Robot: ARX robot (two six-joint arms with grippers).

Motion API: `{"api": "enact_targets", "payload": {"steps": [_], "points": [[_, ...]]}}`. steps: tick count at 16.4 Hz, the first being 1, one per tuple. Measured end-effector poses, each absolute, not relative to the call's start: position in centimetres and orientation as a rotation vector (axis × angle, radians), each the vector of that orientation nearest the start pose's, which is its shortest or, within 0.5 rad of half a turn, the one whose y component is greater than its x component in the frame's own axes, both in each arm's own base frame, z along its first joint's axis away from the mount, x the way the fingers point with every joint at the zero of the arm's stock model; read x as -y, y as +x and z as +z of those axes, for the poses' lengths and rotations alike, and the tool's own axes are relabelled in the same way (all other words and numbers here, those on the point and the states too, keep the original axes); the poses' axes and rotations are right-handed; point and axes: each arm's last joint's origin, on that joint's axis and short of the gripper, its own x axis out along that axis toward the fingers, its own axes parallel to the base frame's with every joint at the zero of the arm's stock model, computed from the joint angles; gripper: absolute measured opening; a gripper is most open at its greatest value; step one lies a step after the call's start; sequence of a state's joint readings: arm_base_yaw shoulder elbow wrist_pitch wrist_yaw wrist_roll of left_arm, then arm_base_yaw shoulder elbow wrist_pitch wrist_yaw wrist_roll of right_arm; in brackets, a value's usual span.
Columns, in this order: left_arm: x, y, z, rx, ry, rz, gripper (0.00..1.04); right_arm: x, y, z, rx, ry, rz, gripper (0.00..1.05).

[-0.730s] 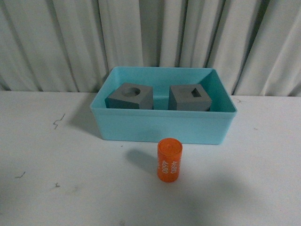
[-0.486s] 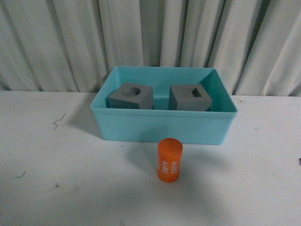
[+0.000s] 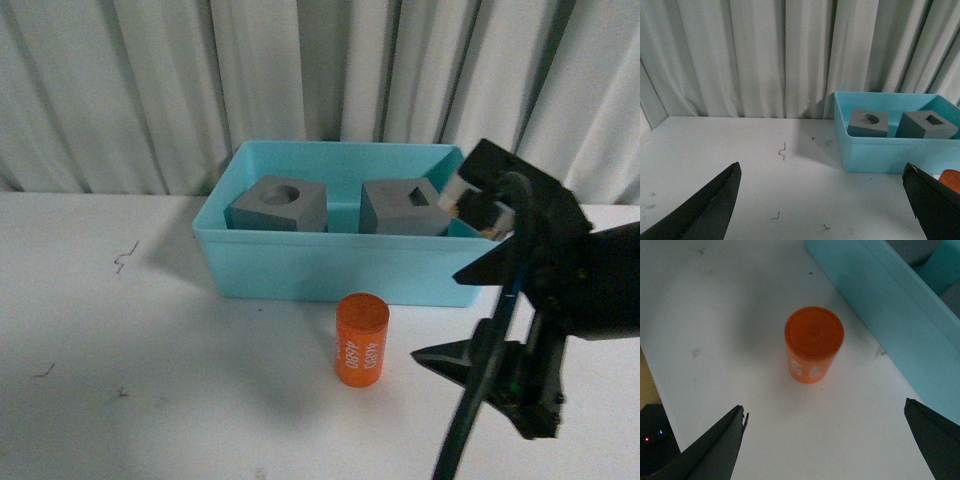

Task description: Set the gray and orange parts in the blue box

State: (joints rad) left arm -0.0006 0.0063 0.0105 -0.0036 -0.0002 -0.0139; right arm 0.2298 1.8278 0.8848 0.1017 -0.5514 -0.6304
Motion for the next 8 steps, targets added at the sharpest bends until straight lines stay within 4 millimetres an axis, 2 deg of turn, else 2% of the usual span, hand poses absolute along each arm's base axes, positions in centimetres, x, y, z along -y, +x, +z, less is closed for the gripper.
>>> {"api": "enact_targets", "payload": {"steps": [2, 5, 8], "points": [[0.0, 9.7, 16.6, 0.001, -0.014, 0.000, 0.98, -11.7, 34.2, 11.8, -0.595, -0.416, 0.976, 0.98], [0.0, 9.7, 16.6, 0.001, -0.014, -0.001, 0.98, -13.9, 35.7, 10.2, -0.621, -0.407, 0.969, 0.98], [0.0, 9.7, 16.6, 0.001, -0.014, 0.000, 0.98, -15.6, 36.3, 9.6, -0.624, -0.411, 0.979, 0.98]]}}
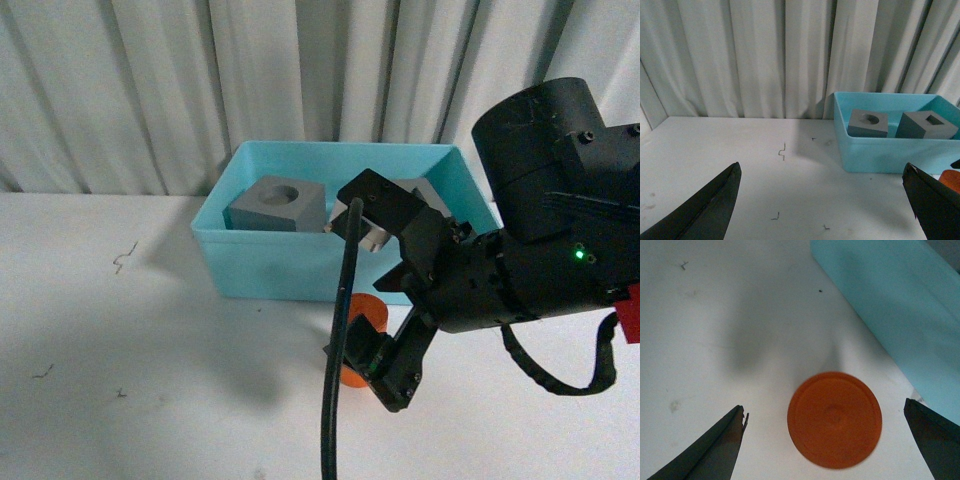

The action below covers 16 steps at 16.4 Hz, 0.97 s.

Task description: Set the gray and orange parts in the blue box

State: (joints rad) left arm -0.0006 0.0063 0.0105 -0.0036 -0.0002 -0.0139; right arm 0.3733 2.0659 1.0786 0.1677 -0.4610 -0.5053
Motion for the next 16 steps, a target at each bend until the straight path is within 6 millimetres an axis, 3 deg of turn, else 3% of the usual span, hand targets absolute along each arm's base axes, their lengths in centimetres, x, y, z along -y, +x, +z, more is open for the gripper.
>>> {"api": "enact_targets", "payload": {"steps": [9, 10, 13, 16], "points": [[0.0, 9.7, 16.6, 0.001, -0.014, -0.001, 0.98, -17.6, 36.8, 8.1, -0.670, -0.449, 0.961, 0.98], [0.0, 9.7, 16.6, 0.001, -0.014, -0.001, 0.98, -17.6, 36.8, 8.1, -0.676, -0.451, 0.957, 0.82], [0.0, 9.7, 16.6, 0.001, -0.014, 0.000, 0.98, -17.5, 36.8, 8.1, -0.667, -0.457, 0.944, 0.51], [0.0, 9.7, 16.6, 0.001, -0.014, 0.000, 0.98, -17.1, 35.9, 9.8, -0.630, -0.443, 0.925, 0.47]]}}
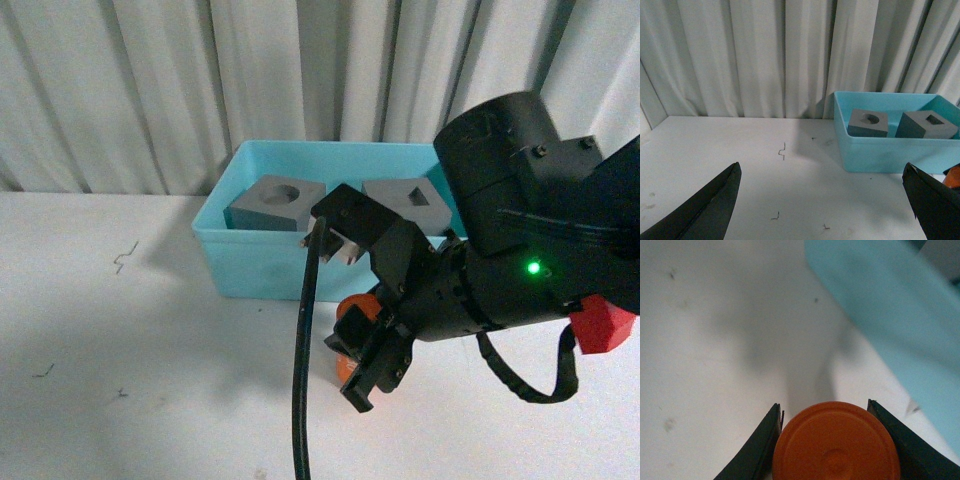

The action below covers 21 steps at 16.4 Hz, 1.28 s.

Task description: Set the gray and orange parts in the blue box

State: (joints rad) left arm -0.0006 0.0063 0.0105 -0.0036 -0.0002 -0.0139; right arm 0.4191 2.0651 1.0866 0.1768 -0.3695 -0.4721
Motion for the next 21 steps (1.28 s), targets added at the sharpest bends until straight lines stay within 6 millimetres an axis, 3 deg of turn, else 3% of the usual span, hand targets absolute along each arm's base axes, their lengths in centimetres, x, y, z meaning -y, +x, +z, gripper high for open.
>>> {"api": "enact_targets", "payload": {"steps": [2, 4, 5, 6, 9, 11, 13, 14, 17, 21], "points": [[0.0, 9.7, 16.6, 0.001, -0.014, 0.000, 0.98, -16.7, 34.9, 14.5, -0.482, -0.374, 0.899, 0.47], [0.0, 9.7, 16.6, 0.001, -0.014, 0.000, 0.98, -15.3, 33.9, 23.0, -0.194, -0.269, 0.786, 0.47], [0.0, 9.7, 16.6, 0.001, -0.014, 0.000, 0.98, -14.5, 34.5, 25.3, -0.109, -0.242, 0.699, 0.47], [0.0, 9.7, 16.6, 0.001, -0.014, -0.001, 0.98, -13.5, 36.0, 25.9, -0.082, -0.217, 0.597, 0.47], [0.0, 9.7, 16.6, 0.001, -0.014, -0.001, 0.98, -12.9, 40.4, 21.9, -0.228, -0.145, 0.416, 0.47], [0.0, 9.7, 16.6, 0.001, -0.014, 0.000, 0.98, -15.8, 42.0, 22.1, -0.205, -0.128, 0.434, 0.47], [0.0, 9.7, 16.6, 0.001, -0.014, 0.000, 0.98, -18.7, 42.9, 22.7, -0.186, -0.112, 0.465, 0.47], [0.0, 9.7, 16.6, 0.001, -0.014, 0.000, 0.98, -20.0, 43.4, 21.7, -0.211, -0.109, 0.470, 0.47], [0.0, 9.7, 16.6, 0.001, -0.014, 0.000, 0.98, -21.1, 44.4, 17.4, -0.328, -0.106, 0.433, 0.47], [0.0, 9.7, 16.6, 0.001, -0.014, -0.001, 0.98, -22.6, 44.7, 16.1, -0.361, -0.084, 0.434, 0.47]]}}
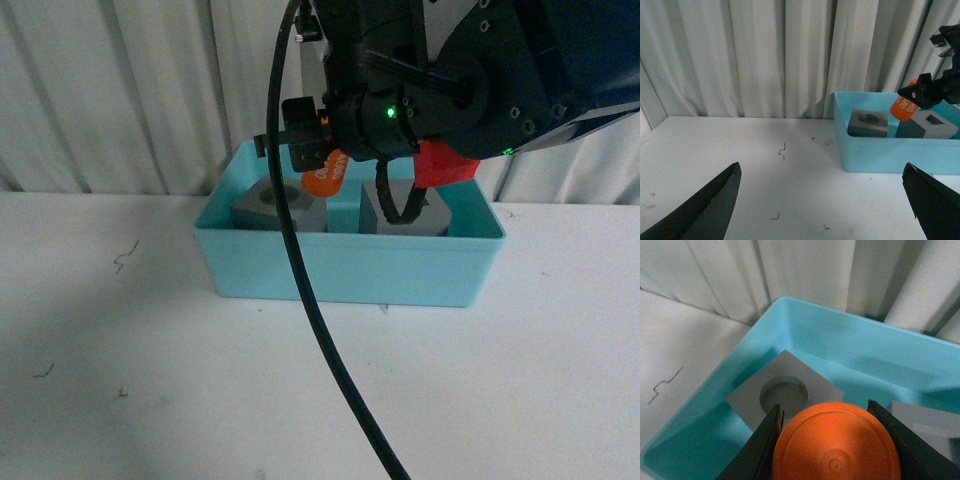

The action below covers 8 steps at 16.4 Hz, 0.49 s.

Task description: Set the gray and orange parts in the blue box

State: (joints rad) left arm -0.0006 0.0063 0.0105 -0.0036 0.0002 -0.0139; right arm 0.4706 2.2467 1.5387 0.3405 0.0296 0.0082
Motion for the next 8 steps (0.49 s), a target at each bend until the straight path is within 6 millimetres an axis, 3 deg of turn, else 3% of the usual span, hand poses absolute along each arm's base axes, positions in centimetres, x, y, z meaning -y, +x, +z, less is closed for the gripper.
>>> {"api": "enact_targets", "payload": {"steps": [4, 8], "points": [[0.0, 9.7, 16.6, 0.001, -0.014, 0.000, 0.98, -23.2, 44.9, 14.0, -0.422, -0.076, 0.426, 0.47], [0.0, 9.7, 16.6, 0.001, -0.014, 0.000, 0.98, -23.1, 45.0, 13.8, -0.423, -0.058, 0.409, 0.47]]}}
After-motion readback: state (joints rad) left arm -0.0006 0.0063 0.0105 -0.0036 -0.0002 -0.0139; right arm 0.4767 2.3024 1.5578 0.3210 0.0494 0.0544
